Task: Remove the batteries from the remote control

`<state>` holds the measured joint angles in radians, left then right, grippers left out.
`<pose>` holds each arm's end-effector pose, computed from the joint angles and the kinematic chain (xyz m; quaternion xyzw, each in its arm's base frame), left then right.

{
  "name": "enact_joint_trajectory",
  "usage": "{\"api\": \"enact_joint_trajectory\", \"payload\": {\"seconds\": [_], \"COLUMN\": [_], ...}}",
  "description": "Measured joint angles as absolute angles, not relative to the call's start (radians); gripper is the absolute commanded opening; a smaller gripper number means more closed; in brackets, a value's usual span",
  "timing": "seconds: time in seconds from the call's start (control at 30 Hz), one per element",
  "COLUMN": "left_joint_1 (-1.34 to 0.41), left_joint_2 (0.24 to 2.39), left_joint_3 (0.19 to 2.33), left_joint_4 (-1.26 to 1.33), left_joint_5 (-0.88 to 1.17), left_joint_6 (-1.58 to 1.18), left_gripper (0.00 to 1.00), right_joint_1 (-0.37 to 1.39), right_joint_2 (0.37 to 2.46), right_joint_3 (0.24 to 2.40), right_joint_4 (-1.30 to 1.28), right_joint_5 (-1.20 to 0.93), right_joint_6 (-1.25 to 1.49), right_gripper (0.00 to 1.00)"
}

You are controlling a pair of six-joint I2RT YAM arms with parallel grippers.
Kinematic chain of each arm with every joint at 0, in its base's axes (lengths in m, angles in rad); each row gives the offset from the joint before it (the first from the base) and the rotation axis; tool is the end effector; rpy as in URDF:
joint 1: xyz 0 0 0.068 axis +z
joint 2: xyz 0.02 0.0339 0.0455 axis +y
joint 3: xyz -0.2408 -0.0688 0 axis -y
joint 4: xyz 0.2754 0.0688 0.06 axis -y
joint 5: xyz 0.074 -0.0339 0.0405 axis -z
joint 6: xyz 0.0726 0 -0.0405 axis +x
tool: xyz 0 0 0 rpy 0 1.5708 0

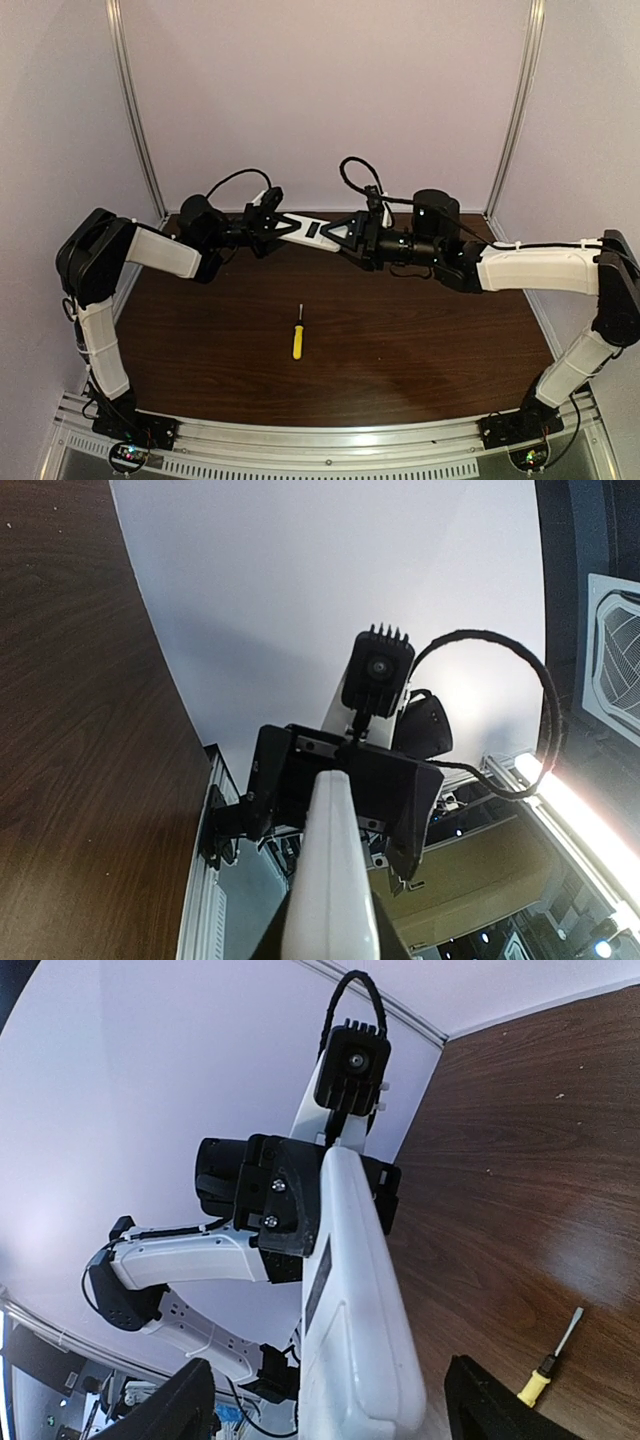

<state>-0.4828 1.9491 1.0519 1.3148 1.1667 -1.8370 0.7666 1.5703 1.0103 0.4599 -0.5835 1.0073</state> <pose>0.3422 -0.2547 0.2010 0.0748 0.6439 -0.7614 0.0042 0.2740 0.3195 0.2454 -0.1063 0.7283 0.6328 0.2406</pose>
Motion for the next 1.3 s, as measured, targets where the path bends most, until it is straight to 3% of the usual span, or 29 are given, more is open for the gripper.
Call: {"api": "enact_joint_trajectory", "payload": {"seconds": [0.37, 0.87, 1.3], "left_joint_1": [-0.479, -0.477, -0.477], "left_joint_2": [1.949, 1.888, 1.881], "left_joint_3": [1.037, 1.026, 1.026], "left_joint_4": [1.295, 0.916, 0.827], "left_joint_5": [1.159, 1.094, 1.078], "left_joint_6": [-1.781, -1.499, -1.422], "left_gripper": [0.00, 0.00, 0.00], "right_joint_1": [0.767, 0.768, 0.769], "right_joint_2": [1.517, 1.554, 1.611], "right_joint_3": [1.065, 1.094, 1.133], "right_joint_4": [0.196, 0.140, 0.080], "right_joint_5": [-0.410, -0.380, -0.344], "right_joint_6": [0.964, 0.970, 0.967], "right_gripper": [0.79, 0.82, 0.66]}}
